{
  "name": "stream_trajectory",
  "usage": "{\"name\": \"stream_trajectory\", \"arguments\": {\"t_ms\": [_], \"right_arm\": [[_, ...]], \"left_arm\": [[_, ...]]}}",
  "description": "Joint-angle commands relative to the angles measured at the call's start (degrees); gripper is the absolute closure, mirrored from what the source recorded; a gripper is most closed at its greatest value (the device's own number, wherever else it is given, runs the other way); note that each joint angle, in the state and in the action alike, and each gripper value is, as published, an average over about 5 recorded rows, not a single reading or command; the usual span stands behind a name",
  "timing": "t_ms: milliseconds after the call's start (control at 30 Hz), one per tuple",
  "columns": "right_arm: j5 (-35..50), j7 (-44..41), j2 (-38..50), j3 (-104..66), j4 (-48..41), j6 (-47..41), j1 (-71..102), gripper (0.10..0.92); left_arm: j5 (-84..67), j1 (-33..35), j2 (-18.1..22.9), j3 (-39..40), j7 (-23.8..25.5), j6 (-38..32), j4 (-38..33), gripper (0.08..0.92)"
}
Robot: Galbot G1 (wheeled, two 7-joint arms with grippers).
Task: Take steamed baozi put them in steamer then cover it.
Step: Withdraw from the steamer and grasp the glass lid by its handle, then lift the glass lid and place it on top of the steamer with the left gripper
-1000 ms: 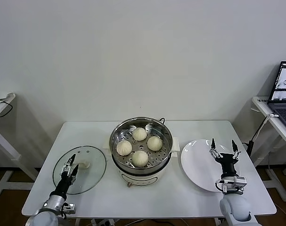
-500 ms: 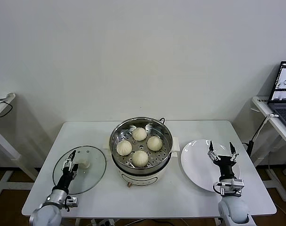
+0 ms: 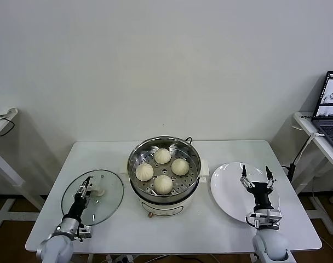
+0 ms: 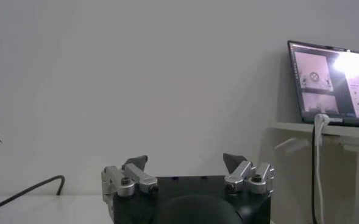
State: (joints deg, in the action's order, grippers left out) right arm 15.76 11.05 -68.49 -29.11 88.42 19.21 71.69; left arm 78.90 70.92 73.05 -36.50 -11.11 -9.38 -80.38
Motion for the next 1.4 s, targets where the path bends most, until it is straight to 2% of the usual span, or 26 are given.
{"name": "stream_trajectory", "arguments": {"t_ms": [33,300,400,633,767,900,1033,1167,1267,1400], "right_arm": [[-0.5,0.1,-0.2,0.3,0.2,0.0,0.0,0.203],[-1.0,0.2,-0.7,0.4,0.2,0.1,-0.3,0.203],[-1.0,0.2,-0.8,0.4,0.2,0.1,-0.5,0.203],[-1.7,0.3,-1.1,0.2,0.4,0.1,-1.0,0.203],[-1.7,0.3,-1.4,0.2,0.9,0.0,-1.0,0.203],[-1.7,0.3,-1.7,0.0,1.1,0.0,-1.0,0.203],[-1.7,0.4,-1.9,-0.2,1.6,-0.2,-1.0,0.203],[-1.7,0.6,-1.9,-0.6,2.0,-0.4,-1.0,0.203],[-1.7,0.6,-2.0,-1.0,2.0,-0.5,-0.9,0.203],[-1.9,0.5,-2.3,-1.8,1.8,-0.6,-0.8,0.203]], "left_arm": [[-0.5,-0.6,0.1,0.1,0.4,-0.8,1.3,0.538],[-0.9,-0.3,0.5,-1.1,-1.3,-3.5,-1.0,0.764],[-1.3,0.5,0.0,-2.0,-1.6,-4.2,-4.0,0.805],[-1.3,1.2,-2.8,-7.9,-0.7,-3.5,-16.9,0.808],[-1.5,-0.6,-5.7,-10.7,2.6,-1.0,-25.3,0.808],[-0.8,-2.6,-7.4,-9.6,6.2,1.9,-32.8,0.808],[-5.7,-3.5,-7.8,-3.2,10.8,5.6,-40.8,0.808],[-14.9,-3.8,-8.4,9.8,14.4,11.3,-46.7,0.808],[-18.0,-5.6,-7.5,19.3,16.1,16.4,-48.1,0.808],[-18.4,-9.1,-4.9,29.4,16.9,24.3,-46.7,0.808]]}}
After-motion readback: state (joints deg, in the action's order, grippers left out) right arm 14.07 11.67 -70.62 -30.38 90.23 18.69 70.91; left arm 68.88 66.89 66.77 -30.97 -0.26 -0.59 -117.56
